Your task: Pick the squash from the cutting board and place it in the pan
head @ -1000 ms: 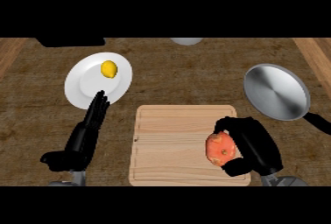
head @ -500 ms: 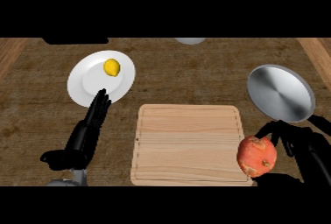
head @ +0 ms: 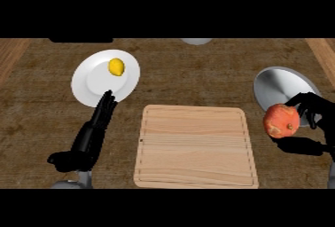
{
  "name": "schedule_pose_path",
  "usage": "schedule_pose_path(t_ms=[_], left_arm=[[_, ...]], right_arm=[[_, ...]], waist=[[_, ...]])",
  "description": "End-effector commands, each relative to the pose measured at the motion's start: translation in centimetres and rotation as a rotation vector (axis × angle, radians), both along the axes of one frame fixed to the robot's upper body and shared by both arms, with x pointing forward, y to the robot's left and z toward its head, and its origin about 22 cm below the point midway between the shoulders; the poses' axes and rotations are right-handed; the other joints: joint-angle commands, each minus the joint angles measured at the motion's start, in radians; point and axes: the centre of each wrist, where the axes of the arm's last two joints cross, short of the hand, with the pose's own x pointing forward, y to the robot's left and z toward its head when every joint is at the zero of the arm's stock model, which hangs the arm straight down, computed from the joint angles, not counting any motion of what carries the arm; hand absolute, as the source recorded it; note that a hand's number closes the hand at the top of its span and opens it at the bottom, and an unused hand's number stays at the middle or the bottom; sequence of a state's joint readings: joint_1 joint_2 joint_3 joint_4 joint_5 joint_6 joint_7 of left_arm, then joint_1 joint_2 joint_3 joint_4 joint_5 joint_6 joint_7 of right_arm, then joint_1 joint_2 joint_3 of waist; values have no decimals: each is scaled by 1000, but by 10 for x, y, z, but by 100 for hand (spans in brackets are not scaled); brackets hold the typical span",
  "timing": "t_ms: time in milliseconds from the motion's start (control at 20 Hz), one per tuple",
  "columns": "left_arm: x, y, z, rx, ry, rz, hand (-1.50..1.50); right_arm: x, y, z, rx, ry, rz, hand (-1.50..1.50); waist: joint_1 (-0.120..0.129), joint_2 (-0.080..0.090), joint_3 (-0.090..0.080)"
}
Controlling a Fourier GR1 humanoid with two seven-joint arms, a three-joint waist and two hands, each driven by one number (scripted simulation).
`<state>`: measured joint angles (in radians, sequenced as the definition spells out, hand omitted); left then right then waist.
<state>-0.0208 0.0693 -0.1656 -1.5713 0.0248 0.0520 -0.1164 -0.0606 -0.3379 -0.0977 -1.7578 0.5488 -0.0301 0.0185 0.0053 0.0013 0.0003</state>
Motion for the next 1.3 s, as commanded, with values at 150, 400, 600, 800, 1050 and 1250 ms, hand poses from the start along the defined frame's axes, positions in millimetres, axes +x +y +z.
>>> schedule_pose_path(t_ms=[150,400,600,800,1050,1250], left_arm=[[2,-9,7,-9,-16,-4,0],[3,-7,9,-11,5,-16,0],[11,6,11,9,4,-3,0],[0,-29,-6,5,-10,-45,0],[4,-26,8,15,-38,-78,0],[11,-22,18,8,-32,-85,0]], right_arm=[[50,-62,-25,-121,-113,-141,150],[91,-70,-20,22,-227,-229,150],[106,-101,-37,27,-237,-227,150],[121,-115,-28,29,-246,-255,150],[112,-122,-53,-127,187,-238,-150],[129,-100,-57,-21,337,-70,-150]], waist=[[17,6,1],[19,5,1],[24,9,2],[51,21,4],[79,27,1],[87,29,5]])
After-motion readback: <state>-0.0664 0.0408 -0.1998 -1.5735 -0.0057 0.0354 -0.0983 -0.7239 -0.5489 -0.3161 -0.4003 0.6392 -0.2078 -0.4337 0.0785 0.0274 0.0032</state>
